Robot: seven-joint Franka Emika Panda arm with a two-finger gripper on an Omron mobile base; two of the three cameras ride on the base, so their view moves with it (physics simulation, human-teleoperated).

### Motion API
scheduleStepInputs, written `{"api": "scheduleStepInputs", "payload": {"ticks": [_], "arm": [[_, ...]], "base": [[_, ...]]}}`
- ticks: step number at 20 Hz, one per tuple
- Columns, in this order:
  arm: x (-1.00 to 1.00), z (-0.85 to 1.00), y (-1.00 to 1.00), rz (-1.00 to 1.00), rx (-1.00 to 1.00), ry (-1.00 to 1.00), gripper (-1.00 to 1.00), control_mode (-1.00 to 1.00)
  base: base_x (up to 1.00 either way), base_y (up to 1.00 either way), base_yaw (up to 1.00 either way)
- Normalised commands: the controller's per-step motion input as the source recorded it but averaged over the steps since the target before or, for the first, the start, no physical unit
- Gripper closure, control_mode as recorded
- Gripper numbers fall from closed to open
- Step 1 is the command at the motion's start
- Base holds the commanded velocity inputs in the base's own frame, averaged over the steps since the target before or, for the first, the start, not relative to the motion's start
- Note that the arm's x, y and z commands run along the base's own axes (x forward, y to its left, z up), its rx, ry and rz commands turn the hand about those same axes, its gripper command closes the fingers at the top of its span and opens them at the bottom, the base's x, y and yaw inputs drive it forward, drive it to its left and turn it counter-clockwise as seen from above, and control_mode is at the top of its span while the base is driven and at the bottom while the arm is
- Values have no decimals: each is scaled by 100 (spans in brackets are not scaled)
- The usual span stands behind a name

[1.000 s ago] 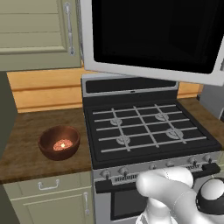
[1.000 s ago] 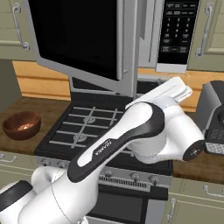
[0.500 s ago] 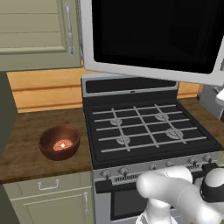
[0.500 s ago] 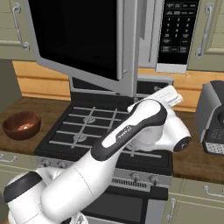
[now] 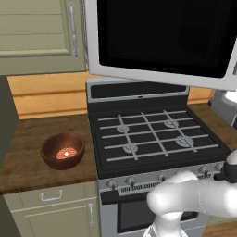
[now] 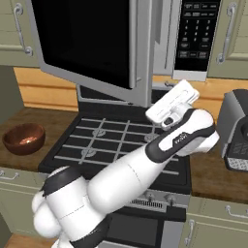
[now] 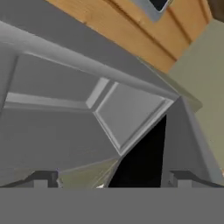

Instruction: Open the microwave, place the bowl with waffle inside the microwave, then close the microwave door and turn it on.

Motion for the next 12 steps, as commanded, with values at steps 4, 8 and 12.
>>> {"api": "scheduleStepInputs", "payload": {"ticks": [4, 8, 12], "arm": [[-95, 58, 32, 28, 0, -63, -100, -100], [-100, 37, 89, 19, -4, -57, -100, -100], [-100, 29, 100, 17, -8, -57, -100, -100]], "base": [[0, 0, 0], [0, 0, 0], [0, 0, 0]]}}
